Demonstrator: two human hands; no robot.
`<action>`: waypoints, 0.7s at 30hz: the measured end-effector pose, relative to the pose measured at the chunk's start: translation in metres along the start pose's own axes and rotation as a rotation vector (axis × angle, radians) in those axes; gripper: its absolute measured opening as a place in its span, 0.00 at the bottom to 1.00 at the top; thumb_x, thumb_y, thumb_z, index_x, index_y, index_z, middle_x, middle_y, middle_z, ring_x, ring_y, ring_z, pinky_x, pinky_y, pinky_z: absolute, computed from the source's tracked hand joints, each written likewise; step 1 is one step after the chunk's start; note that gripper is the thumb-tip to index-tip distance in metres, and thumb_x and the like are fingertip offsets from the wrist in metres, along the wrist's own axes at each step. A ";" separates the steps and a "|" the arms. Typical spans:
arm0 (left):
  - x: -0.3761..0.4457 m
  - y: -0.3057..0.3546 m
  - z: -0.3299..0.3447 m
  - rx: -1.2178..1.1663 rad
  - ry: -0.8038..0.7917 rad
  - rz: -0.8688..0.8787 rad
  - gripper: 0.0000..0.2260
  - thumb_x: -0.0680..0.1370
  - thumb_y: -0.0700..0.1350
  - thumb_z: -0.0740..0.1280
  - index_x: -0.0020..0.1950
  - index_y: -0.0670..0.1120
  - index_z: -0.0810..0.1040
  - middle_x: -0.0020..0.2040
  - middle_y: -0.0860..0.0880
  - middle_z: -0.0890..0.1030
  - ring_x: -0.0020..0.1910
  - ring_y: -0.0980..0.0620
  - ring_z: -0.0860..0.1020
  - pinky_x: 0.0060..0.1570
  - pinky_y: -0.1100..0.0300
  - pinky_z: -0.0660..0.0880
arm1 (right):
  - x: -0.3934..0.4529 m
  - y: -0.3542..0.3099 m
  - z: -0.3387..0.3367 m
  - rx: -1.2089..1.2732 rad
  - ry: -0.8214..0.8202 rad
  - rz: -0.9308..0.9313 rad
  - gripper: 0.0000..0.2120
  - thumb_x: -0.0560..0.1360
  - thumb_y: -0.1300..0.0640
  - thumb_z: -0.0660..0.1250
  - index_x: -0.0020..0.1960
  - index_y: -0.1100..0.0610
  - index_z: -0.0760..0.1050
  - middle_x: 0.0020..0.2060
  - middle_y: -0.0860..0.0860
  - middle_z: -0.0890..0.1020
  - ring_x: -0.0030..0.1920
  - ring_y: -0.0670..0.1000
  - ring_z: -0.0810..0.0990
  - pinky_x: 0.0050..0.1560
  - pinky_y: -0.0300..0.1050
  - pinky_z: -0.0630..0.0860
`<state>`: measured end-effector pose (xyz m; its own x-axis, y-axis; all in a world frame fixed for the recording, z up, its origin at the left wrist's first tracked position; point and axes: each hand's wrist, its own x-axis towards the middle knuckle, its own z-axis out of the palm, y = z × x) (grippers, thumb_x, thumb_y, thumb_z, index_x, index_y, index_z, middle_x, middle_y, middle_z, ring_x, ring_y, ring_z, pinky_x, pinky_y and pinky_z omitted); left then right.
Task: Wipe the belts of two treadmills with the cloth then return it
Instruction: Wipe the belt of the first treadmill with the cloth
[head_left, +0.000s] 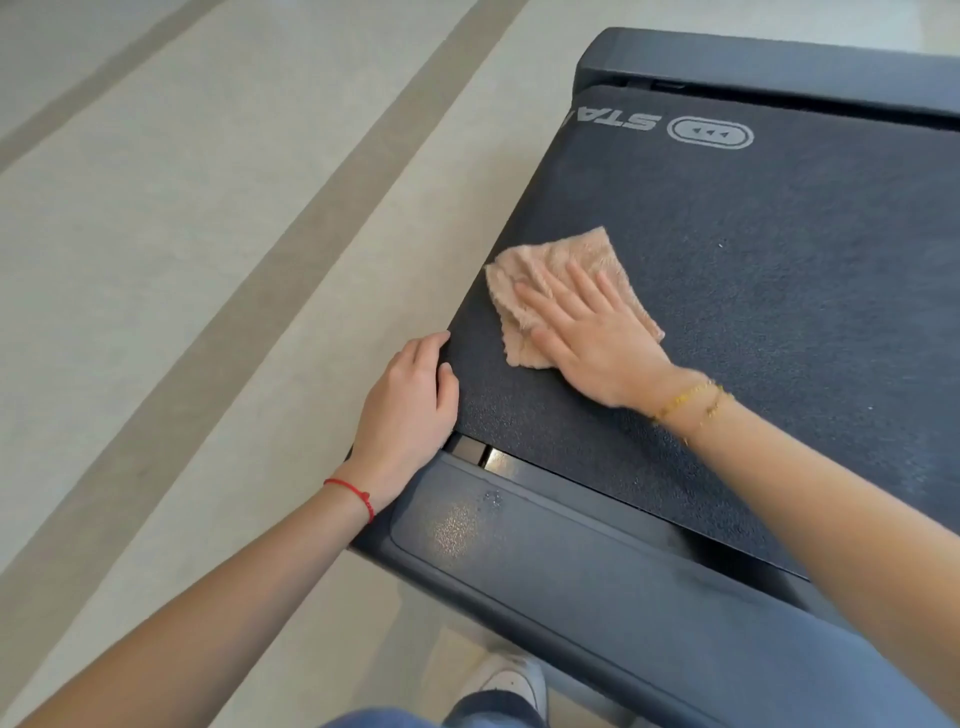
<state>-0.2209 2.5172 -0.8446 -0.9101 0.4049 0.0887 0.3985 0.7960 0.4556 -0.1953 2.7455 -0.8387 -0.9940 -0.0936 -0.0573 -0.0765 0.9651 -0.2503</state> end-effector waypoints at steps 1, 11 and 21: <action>0.000 0.000 0.000 0.000 -0.003 0.003 0.17 0.81 0.41 0.58 0.70 0.42 0.71 0.66 0.44 0.76 0.64 0.45 0.75 0.61 0.53 0.71 | -0.014 -0.006 0.002 -0.004 -0.011 -0.019 0.26 0.85 0.45 0.42 0.81 0.46 0.44 0.80 0.46 0.44 0.80 0.54 0.39 0.78 0.52 0.35; 0.000 0.000 0.000 0.045 -0.026 0.040 0.18 0.82 0.42 0.57 0.71 0.40 0.70 0.68 0.43 0.75 0.65 0.44 0.74 0.61 0.53 0.71 | -0.090 -0.015 0.009 0.007 -0.028 -0.040 0.28 0.82 0.38 0.43 0.80 0.42 0.44 0.80 0.42 0.43 0.80 0.49 0.38 0.79 0.49 0.36; 0.030 0.021 0.009 0.098 -0.067 0.162 0.20 0.83 0.42 0.56 0.75 0.40 0.65 0.74 0.42 0.68 0.73 0.45 0.66 0.72 0.53 0.63 | -0.058 0.008 -0.002 -0.028 0.011 0.160 0.27 0.84 0.42 0.43 0.81 0.45 0.43 0.80 0.46 0.42 0.80 0.55 0.38 0.78 0.53 0.35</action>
<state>-0.2385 2.5499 -0.8408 -0.8250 0.5574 0.0929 0.5509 0.7570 0.3514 -0.1387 2.7589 -0.8359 -0.9944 0.0645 -0.0834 0.0809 0.9740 -0.2116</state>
